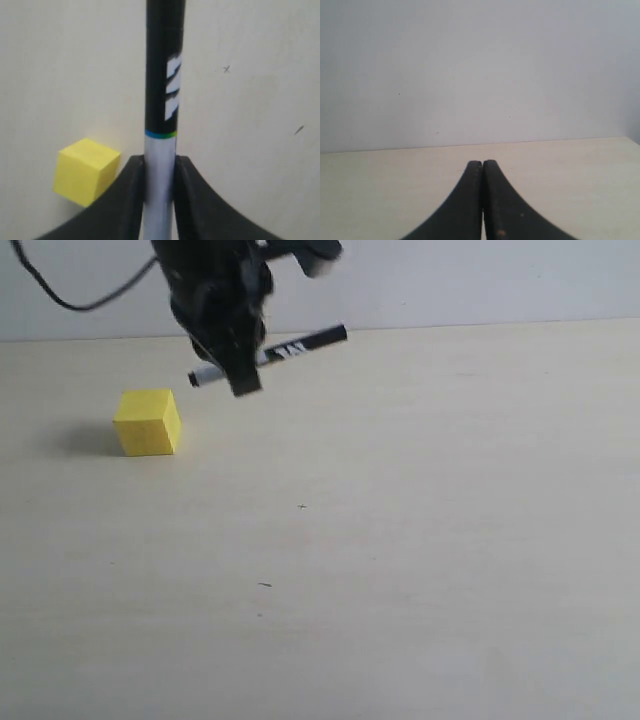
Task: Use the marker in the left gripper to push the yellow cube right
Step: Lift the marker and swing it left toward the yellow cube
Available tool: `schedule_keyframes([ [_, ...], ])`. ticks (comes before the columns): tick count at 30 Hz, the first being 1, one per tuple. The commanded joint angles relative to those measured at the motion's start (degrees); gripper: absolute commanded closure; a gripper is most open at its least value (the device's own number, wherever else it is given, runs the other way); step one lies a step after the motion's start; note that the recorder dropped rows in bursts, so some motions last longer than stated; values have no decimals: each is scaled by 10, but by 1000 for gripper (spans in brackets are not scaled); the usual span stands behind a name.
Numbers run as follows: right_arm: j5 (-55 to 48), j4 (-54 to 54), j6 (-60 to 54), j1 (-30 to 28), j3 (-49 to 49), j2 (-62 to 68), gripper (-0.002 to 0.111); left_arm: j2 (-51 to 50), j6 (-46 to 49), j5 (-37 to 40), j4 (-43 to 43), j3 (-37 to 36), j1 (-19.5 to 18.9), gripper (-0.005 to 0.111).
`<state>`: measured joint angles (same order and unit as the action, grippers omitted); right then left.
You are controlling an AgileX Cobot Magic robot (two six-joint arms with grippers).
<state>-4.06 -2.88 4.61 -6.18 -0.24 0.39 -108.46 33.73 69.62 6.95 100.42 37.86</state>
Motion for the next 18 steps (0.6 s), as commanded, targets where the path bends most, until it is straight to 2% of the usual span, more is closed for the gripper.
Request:
schedule_keyframes([
  [1, 3, -1, -1, -4, 2, -4, 108, 49, 148, 3, -25, 3, -121, 107],
  [4, 3, -1, -1, -4, 2, -4, 108, 51, 142, 3, 26, -1, -189, 107],
  [7, 3, -1, -1, -4, 2, -4, 108, 36, 170, -3, 1, -2, -246, 107],
  [12, 3, -1, -1, -4, 2, -4, 108, -17, 353, 3, -74, -16, -338, 107],
  [18, 3, -1, -1, -4, 2, -4, 108, -90, 390, -15, -39, -18, -396, 107],
])
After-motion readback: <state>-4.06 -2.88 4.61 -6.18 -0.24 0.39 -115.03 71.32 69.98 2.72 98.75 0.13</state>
